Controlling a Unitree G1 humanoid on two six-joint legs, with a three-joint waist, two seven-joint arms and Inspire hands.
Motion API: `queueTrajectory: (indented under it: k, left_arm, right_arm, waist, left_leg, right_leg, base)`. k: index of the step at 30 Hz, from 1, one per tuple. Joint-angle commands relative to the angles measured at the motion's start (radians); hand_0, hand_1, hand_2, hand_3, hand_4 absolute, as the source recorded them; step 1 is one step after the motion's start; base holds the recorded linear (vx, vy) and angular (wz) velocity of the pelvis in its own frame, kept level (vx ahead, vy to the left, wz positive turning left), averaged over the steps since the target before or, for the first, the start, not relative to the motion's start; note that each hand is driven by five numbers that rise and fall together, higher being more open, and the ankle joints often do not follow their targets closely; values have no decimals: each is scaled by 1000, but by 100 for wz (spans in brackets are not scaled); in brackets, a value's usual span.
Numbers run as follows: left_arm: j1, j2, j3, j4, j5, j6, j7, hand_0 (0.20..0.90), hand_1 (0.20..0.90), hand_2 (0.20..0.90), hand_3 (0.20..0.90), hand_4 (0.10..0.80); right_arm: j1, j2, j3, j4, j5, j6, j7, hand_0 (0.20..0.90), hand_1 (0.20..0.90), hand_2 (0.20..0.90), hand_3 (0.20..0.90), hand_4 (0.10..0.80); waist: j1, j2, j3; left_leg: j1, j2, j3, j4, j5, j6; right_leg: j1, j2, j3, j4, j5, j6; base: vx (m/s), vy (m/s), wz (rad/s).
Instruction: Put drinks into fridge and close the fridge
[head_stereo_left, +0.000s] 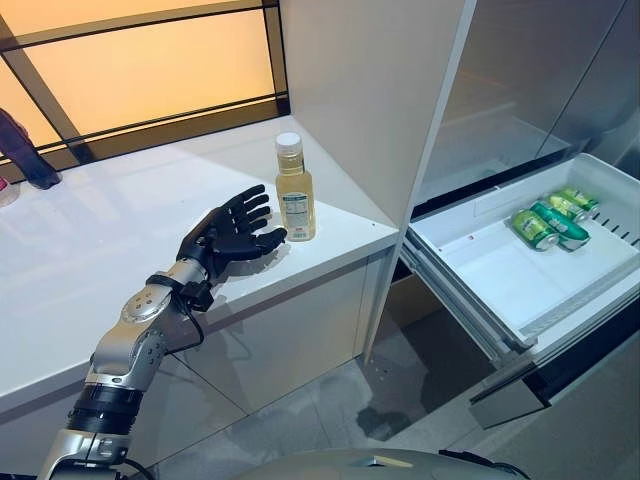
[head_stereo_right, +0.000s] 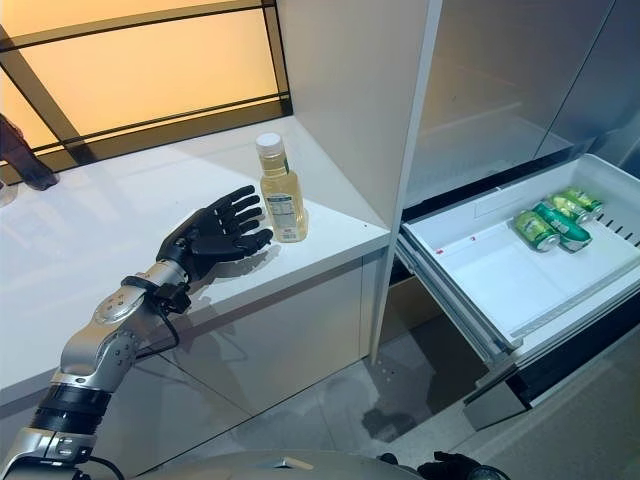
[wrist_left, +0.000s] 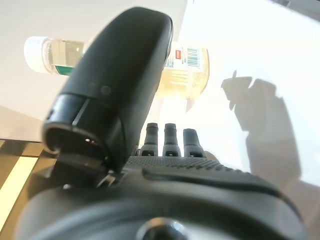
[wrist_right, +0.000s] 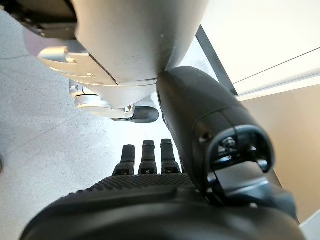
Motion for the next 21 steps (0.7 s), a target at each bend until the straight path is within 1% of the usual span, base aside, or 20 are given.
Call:
queueTrajectory:
  k: [1, 9, 21]
  left_arm:
    - [-145, 38, 36, -132, -41, -147, 13, 900, 900, 900, 900, 800]
    - [-195, 41, 29, -132, -45, -149, 42, 900, 900, 900, 900, 800]
    - [-254, 65, 18, -144, -70, -146, 34, 900, 900, 900, 900, 800]
  right_arm:
    - [-25, 25, 28, -4, 14, 6, 9, 900, 900, 900, 900, 800]
    - [-28, 26, 33, -3, 6, 10, 10, 900, 900, 900, 900, 800]
    - [-26, 22, 37, 9, -3, 2, 19, 900, 900, 900, 900, 800]
  waist:
    - [-21, -21, -14]
    - [-31, -21, -18]
    - [-42, -18, -21]
  left_leg:
    - [-48, -103, -44, 7, -47, 74]
    - [-46, -102, -41, 6, -50, 73]
    - [-44, -101, -35, 7, -50, 72]
  right_leg:
    - [26, 49, -19, 23, -68, 10]
    - [25, 52, -12, 23, -68, 10]
    - [26, 54, -5, 23, -68, 9]
  base:
    - [0, 0, 0]
    - [0, 0, 0]
    - [0, 0, 0]
